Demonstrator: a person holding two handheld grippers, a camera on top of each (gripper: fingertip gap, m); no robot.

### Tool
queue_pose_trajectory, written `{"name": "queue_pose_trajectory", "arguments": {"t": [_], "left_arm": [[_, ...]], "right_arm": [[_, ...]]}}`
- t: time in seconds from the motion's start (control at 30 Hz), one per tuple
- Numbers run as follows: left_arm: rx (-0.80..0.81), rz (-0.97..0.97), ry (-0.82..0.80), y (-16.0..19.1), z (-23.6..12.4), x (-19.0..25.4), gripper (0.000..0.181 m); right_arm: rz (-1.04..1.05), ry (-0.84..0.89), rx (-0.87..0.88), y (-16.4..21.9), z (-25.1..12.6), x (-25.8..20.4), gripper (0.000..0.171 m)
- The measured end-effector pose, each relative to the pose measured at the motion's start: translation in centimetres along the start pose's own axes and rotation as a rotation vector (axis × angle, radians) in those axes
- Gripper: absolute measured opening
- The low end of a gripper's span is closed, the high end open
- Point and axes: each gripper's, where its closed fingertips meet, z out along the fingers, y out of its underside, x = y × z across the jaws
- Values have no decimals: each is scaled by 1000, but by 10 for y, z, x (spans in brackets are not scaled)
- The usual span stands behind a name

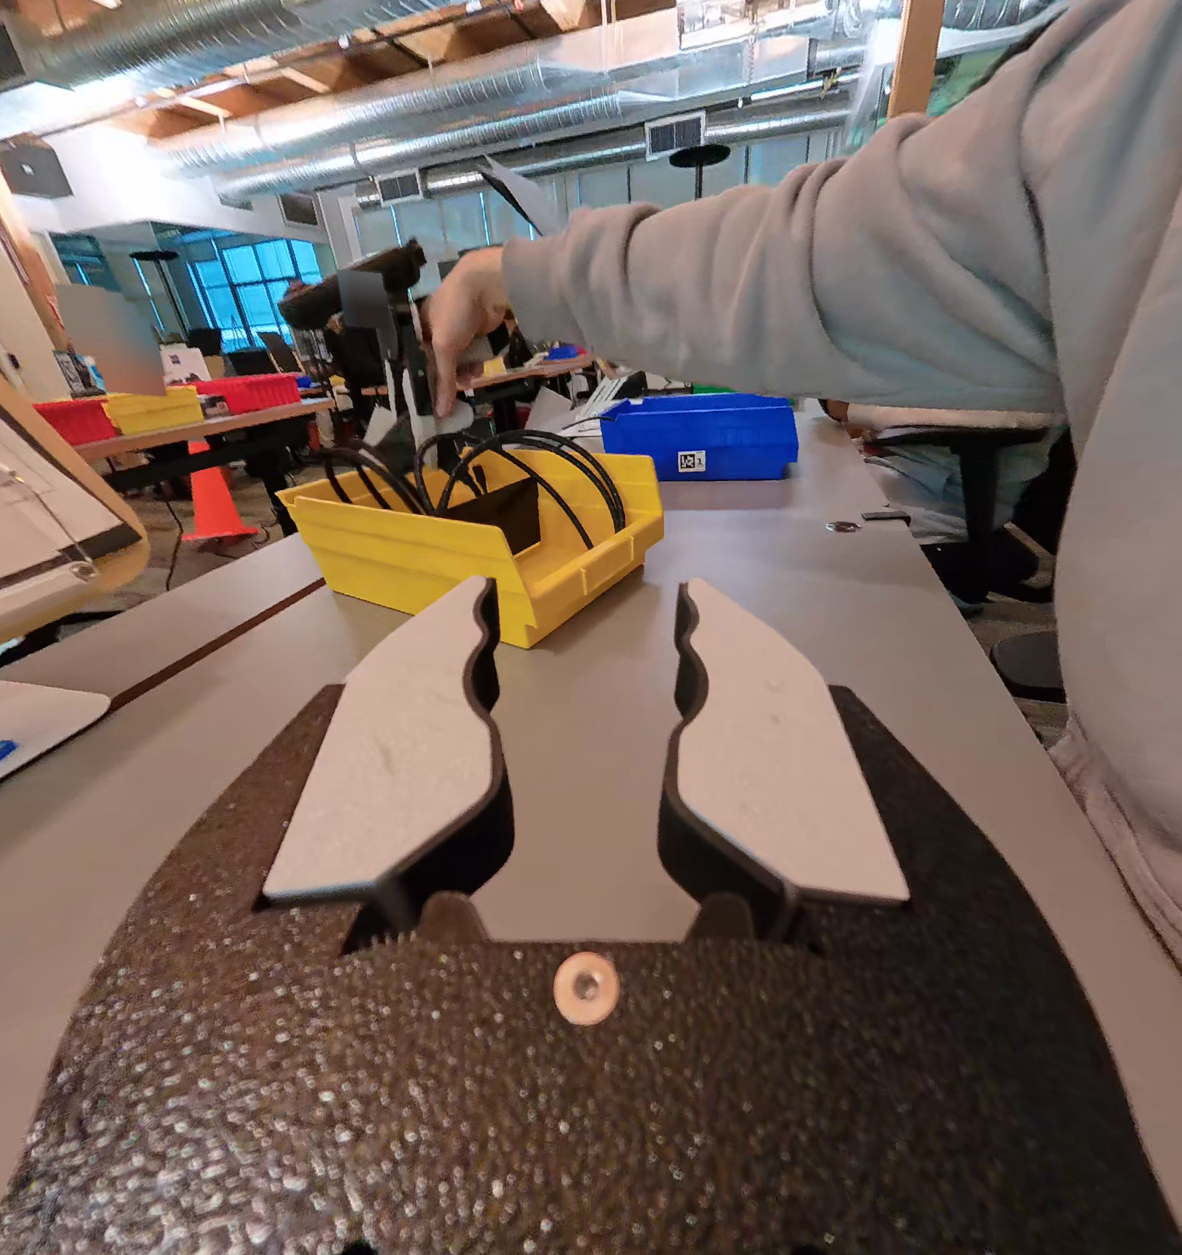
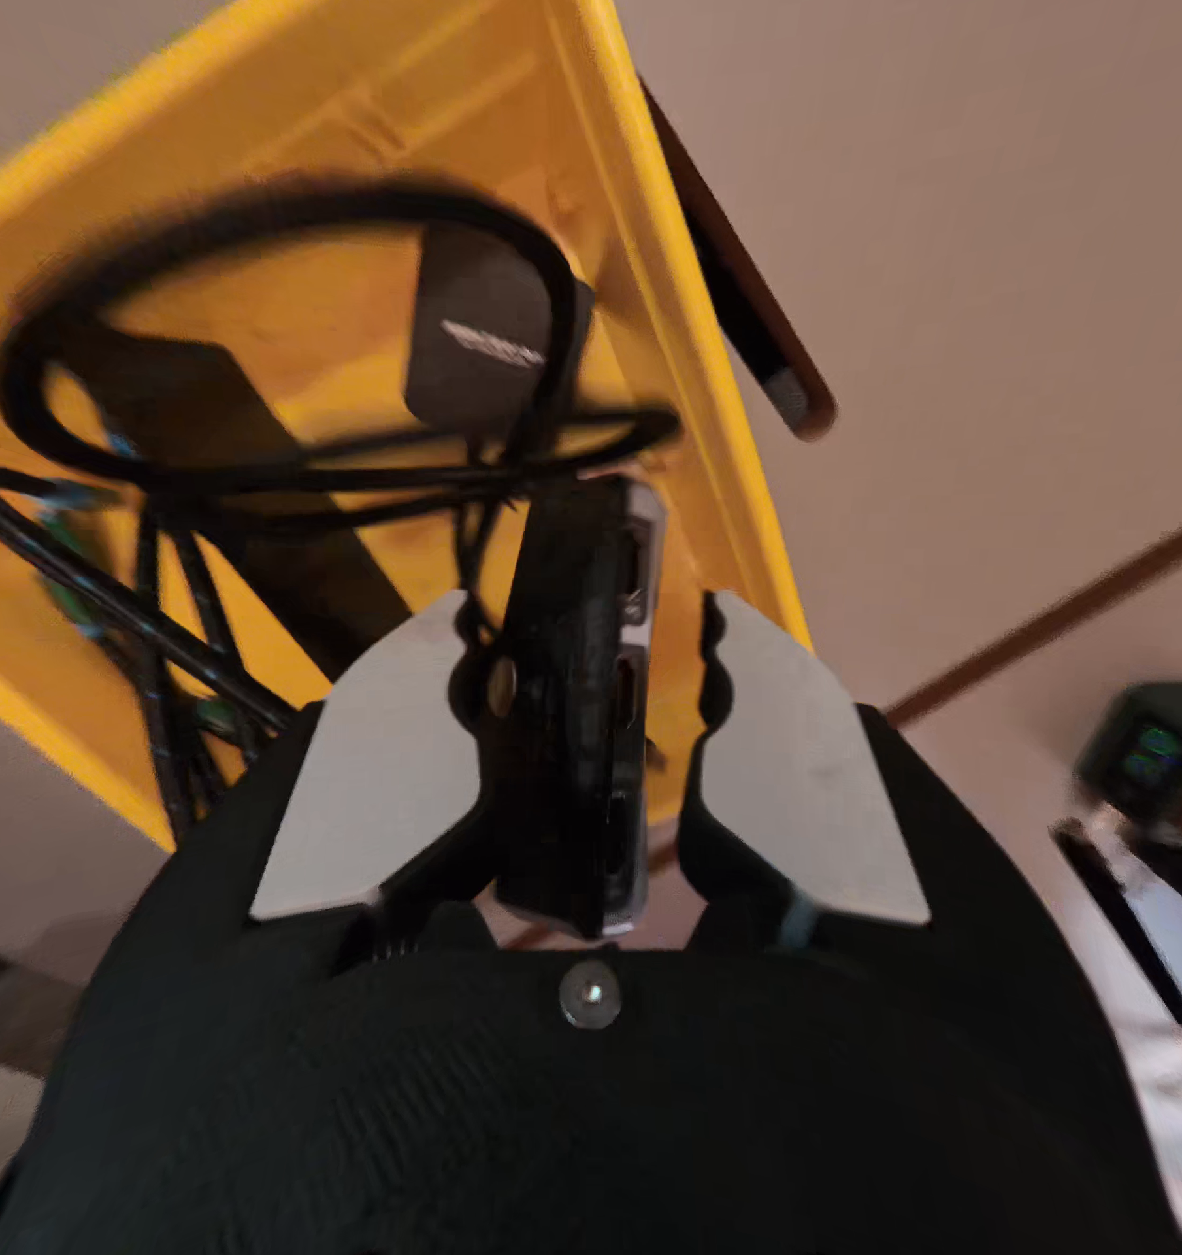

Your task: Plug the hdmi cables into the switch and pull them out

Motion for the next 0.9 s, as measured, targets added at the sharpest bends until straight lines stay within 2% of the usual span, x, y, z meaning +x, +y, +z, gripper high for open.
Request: {"name": "queue_pose_trajectory", "arguments": {"t": [0.07, 0.17, 0.3, 0.4, 0.53, 0.7, 0.83, 0.87, 0.9], "left_arm": [[-27, -10, 12, 3, 14, -2, 49], [-99, -29, 6, 13, 39, -8, 50], [-179, -91, -40, 32, 81, -21, 55], [-234, -140, -94, 47, 117, -32, 61], [-295, -173, -212, 65, 167, -51, 73], [-412, -188, -403, 88, 207, -78, 77], [-428, -151, -508, 94, 226, -97, 76], [-437, -139, -511, 98, 229, -102, 84], [-427, -166, -518, 99, 231, -108, 80]], "right_arm": [[-40, 120, -21, 10, -11, 13, 79], [-29, 222, 32, 21, -31, 22, 81], [-18, 270, 128, 42, -55, 9, 83], [65, 353, 267, 64, -80, -3, 82], [156, 332, 587, 87, -100, -64, 81], [208, 283, 900, 106, -93, -160, 81], [364, 407, 1022, 129, -89, -186, 87], [435, 423, 1045, 135, -88, -188, 90], [496, 421, 1067, 137, -85, -191, 94]]}}
